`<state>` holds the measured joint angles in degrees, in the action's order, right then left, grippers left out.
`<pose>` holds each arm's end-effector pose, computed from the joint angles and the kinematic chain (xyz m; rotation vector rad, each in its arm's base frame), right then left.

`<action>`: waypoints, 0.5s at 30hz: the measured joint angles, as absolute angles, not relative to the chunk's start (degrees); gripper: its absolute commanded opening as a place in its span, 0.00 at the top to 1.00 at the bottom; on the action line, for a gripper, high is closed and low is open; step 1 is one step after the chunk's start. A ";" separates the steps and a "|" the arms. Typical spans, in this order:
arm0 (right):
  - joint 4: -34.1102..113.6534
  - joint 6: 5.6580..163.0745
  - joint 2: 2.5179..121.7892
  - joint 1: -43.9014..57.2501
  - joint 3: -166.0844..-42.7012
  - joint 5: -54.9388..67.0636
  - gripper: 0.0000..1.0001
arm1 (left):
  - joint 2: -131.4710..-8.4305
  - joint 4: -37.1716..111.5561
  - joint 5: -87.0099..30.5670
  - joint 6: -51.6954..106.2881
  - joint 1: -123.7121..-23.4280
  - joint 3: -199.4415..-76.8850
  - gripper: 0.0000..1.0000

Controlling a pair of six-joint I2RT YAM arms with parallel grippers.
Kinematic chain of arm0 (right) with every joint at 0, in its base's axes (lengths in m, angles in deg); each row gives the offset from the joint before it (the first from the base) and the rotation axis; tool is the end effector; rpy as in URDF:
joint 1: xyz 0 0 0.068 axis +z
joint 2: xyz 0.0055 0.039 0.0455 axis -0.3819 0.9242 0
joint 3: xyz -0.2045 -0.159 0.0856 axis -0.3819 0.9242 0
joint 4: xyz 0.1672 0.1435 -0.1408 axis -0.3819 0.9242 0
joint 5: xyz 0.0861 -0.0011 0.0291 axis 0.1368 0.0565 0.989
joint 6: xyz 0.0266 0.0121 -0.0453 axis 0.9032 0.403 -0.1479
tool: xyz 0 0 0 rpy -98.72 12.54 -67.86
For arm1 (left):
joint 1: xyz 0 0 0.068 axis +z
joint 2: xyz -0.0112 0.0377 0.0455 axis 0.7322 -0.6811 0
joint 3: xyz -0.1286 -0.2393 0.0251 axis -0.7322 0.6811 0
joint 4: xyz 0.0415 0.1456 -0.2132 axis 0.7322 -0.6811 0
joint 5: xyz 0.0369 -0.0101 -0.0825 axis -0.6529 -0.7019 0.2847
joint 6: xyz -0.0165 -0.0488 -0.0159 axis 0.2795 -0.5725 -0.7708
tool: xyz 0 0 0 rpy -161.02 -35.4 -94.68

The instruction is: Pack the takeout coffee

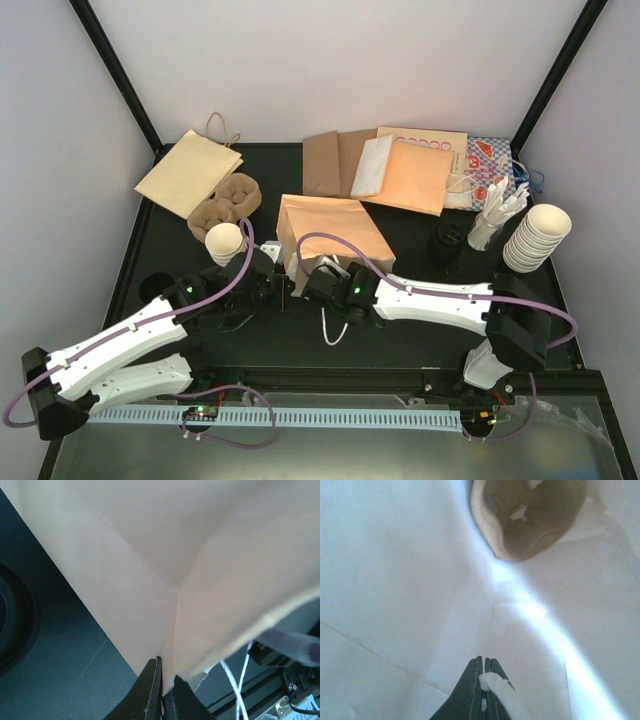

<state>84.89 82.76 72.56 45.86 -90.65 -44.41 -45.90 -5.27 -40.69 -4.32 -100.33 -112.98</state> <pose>0.1315 0.2651 0.2117 -1.1700 2.1406 -0.5775 0.1108 -0.1442 0.2838 0.1791 2.4649 -0.7080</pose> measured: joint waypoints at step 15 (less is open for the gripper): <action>87.36 82.15 68.38 45.86 -95.30 -45.67 0.99 | -45.90 -5.12 -39.40 -3.76 -100.33 -112.98 0.98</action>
